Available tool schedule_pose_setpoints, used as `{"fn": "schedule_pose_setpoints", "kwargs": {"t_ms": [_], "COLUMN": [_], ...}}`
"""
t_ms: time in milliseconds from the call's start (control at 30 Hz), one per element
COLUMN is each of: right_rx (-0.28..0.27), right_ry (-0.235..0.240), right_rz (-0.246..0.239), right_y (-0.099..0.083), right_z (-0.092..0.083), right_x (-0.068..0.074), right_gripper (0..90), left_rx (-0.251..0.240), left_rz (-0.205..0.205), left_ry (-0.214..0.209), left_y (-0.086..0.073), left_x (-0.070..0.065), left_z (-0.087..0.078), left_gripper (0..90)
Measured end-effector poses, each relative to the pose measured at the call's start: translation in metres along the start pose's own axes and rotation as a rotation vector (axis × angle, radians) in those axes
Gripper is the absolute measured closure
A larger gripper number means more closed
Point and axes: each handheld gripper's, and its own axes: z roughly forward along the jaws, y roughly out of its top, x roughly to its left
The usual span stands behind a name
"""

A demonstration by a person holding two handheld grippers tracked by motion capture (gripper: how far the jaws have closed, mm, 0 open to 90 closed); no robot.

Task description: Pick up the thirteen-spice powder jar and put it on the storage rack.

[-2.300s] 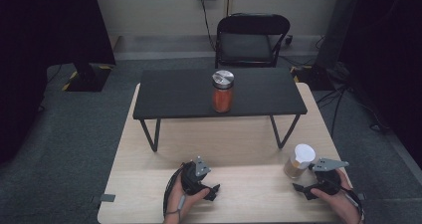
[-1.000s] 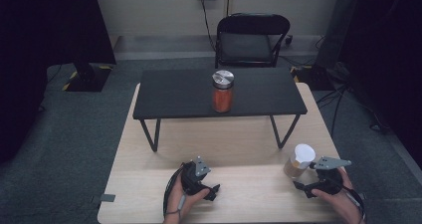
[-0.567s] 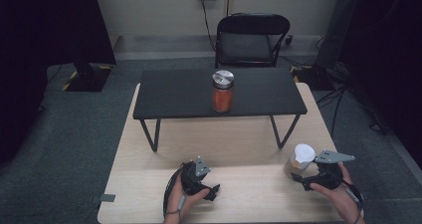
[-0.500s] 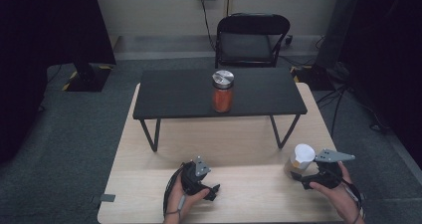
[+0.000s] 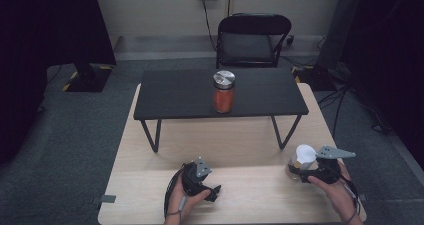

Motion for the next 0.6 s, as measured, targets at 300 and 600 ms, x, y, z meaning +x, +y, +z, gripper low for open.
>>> {"fn": "schedule_pose_setpoints", "kwargs": {"t_ms": [300, 600], "right_rx": [-0.028, -0.016], "right_ry": [0.004, -0.009], "right_rz": [-0.038, -0.071], "right_y": [-0.0037, -0.0001], "right_z": [0.0006, -0.0006], "right_x": [0.0014, 0.0062], "right_gripper": [29.8, 30.6], "left_rx": [0.0, 0.0], "left_rz": [0.0, 0.0], "left_ry": [0.0, 0.0], "left_y": [0.0, 0.0], "left_x": [0.0, 0.0], "left_z": [0.0, 0.0], "left_gripper": [0.2, 0.2]}}
